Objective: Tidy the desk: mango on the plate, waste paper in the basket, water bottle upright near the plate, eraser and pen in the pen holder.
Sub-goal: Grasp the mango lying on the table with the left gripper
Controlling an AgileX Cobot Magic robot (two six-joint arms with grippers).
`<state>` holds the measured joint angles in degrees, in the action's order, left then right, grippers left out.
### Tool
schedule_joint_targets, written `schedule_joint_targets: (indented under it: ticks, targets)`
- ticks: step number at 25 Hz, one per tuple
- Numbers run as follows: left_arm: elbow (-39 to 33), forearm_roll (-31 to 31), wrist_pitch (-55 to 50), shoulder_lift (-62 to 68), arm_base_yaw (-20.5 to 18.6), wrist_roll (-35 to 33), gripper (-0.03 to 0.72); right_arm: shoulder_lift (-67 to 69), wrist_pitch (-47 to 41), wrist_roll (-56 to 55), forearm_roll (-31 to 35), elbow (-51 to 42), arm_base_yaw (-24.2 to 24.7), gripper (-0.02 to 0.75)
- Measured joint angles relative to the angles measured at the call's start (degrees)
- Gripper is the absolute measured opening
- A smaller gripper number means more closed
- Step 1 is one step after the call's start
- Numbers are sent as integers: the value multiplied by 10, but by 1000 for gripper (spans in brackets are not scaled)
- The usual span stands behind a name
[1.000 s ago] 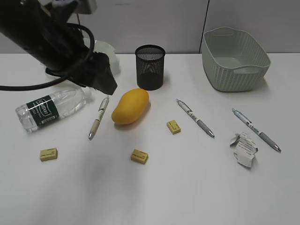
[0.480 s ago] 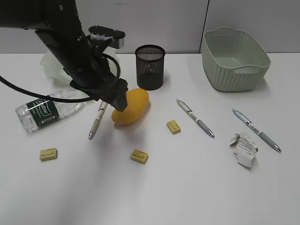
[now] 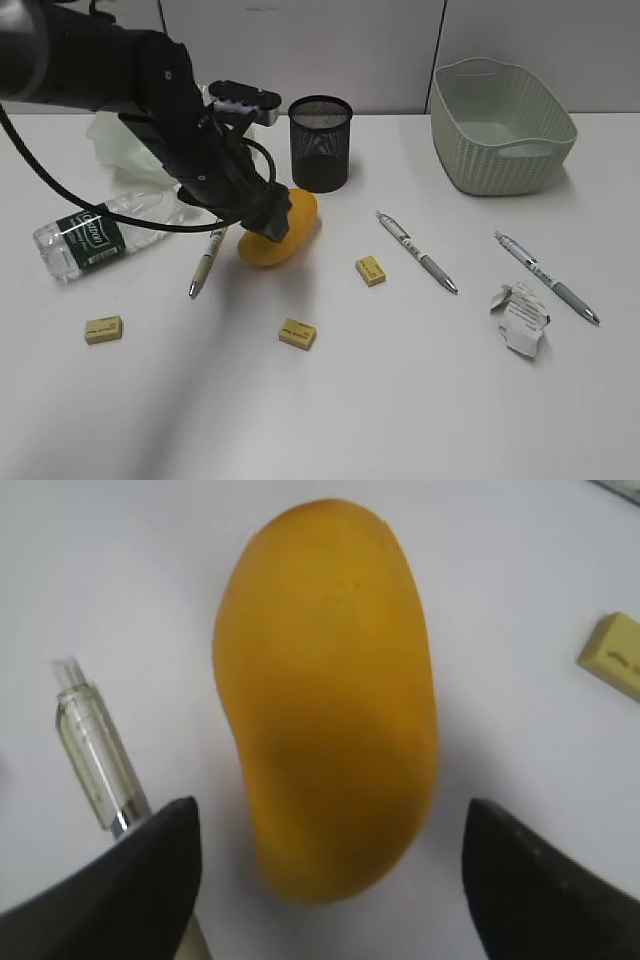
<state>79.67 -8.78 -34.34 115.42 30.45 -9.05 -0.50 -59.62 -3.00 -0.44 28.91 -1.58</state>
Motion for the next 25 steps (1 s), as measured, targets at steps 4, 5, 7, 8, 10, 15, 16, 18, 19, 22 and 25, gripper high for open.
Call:
schedule_joint_targets:
  ticks: [4, 5, 7, 8, 10, 15, 16, 18, 19, 22, 25]
  targets:
    - [5, -24, 27, 21, 0, 0, 617, 0, 0, 0, 0, 0, 0, 549]
    - [5, -33, 35, 25, 0, 0, 617, 0, 0, 0, 0, 0, 0, 549]
    - [5, -42, 50, 37, 0, 0, 617, 0, 0, 0, 0, 0, 0, 549]
    - [5, -43, 57, 43, 0, 0, 617, 0, 0, 0, 0, 0, 0, 549]
    - [6, -45, 63, 53, 0, 1, 617, 0, 0, 0, 0, 0, 0, 549]
    - [6, -50, 66, 68, 0, 1, 596, 0, 0, 0, 0, 0, 0, 549]
    - [6, -52, 66, 68, 0, 1, 573, 0, 0, 0, 0, 0, 0, 549]
    - [6, -53, 65, 68, 0, 1, 554, 0, 0, 0, 0, 0, 0, 549]
    - [7, -53, 64, 68, 0, 1, 554, 0, 0, 0, 0, 0, 0, 549]
    - [9, -54, 45, 66, 0, 1, 554, 0, 0, 0, 0, 0, 0, 549]
    - [9, -54, 3, 55, 0, 1, 554, 0, 0, 0, 0, 0, 0, 549]
